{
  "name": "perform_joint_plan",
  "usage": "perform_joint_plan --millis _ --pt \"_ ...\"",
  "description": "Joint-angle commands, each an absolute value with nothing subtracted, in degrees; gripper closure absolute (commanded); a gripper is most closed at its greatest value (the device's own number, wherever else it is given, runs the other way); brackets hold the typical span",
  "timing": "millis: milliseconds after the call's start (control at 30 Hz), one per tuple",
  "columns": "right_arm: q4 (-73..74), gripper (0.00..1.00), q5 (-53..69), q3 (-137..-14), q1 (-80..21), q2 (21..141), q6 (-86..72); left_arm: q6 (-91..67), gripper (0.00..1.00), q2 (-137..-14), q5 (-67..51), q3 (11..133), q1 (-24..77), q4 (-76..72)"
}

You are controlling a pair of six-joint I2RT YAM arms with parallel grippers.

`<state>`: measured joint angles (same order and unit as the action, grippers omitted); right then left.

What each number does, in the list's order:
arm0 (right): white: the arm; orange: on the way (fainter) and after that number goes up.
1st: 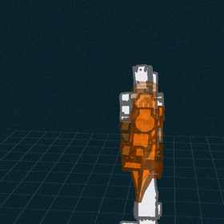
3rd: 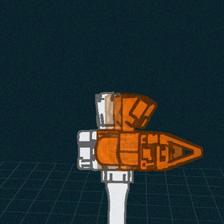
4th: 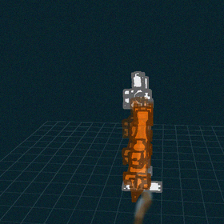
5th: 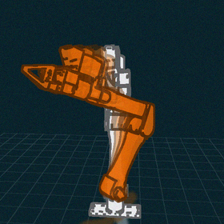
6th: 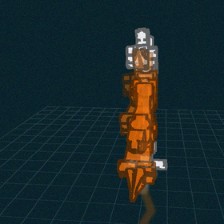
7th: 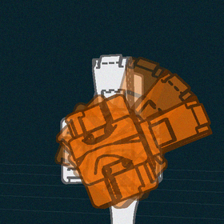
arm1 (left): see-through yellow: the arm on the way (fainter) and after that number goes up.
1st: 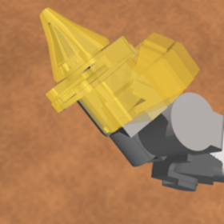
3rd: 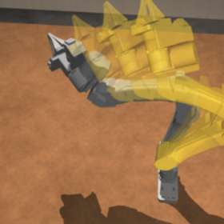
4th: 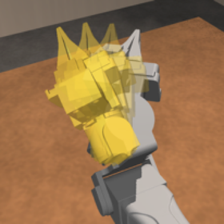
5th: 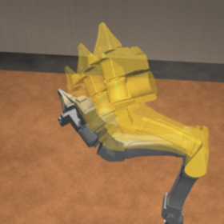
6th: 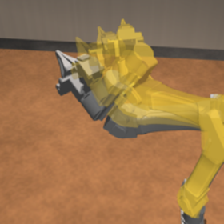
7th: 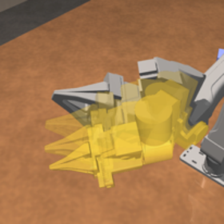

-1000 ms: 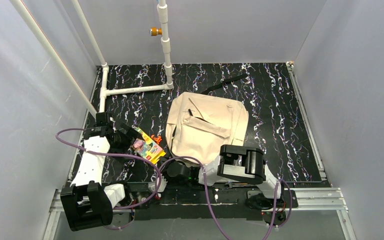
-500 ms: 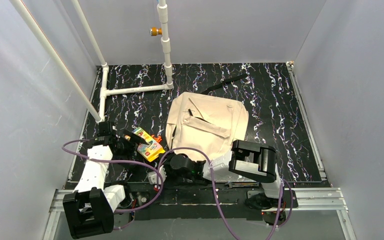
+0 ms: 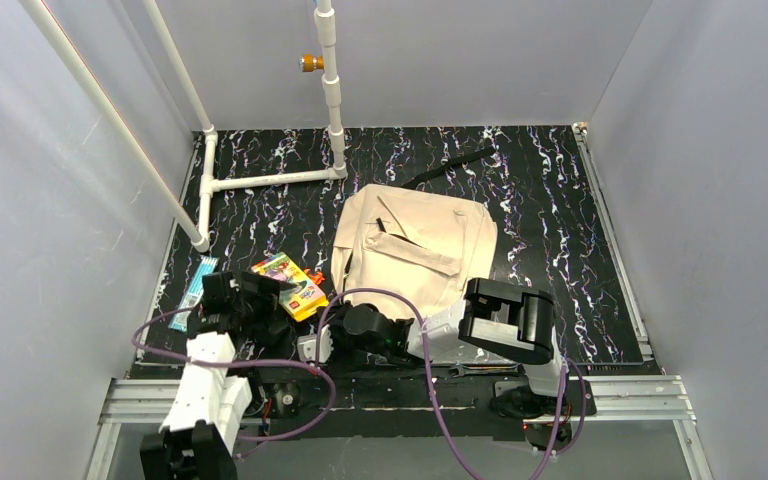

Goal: Pack the student bag
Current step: Pick up the stationery from the center of the board.

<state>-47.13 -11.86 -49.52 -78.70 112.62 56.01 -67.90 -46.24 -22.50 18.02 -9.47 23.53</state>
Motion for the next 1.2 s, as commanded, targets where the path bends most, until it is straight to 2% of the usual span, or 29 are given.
perform_joint_plan --millis 0,167,467,900,1000,1167 --pt "-53.95 0.99 -11.11 -48.18 -78.49 109.16 51.87 -74.33 0.06 -37.41 -17.35 13.99 -9.62 13.96" --pt "-55.15 0.99 -10.43 -47.69 -78.49 108.9 50.4 -79.9 0.13 -32.95 -16.52 8.82 -9.66 4.23" --pt "-56.97 0.99 -9.92 -47.24 -78.49 108.32 48.58 -79.63 0.37 -38.79 -19.27 10.2 -9.6 -1.12" --pt "-57.83 0.99 -8.22 -46.16 -78.49 107.39 44.17 -74.62 0.73 -39.73 -20.32 12.85 -9.66 1.69" --pt "-57.98 0.99 -8.35 -46.06 -78.49 107.52 43.99 -73.96 0.76 -40.68 -20.84 13.0 -9.6 1.4" --pt "-58.27 0.99 -9.0 -46.03 -78.49 107.47 43.06 -70.04 0.73 -43.81 -21.59 15.07 -9.59 3.49"
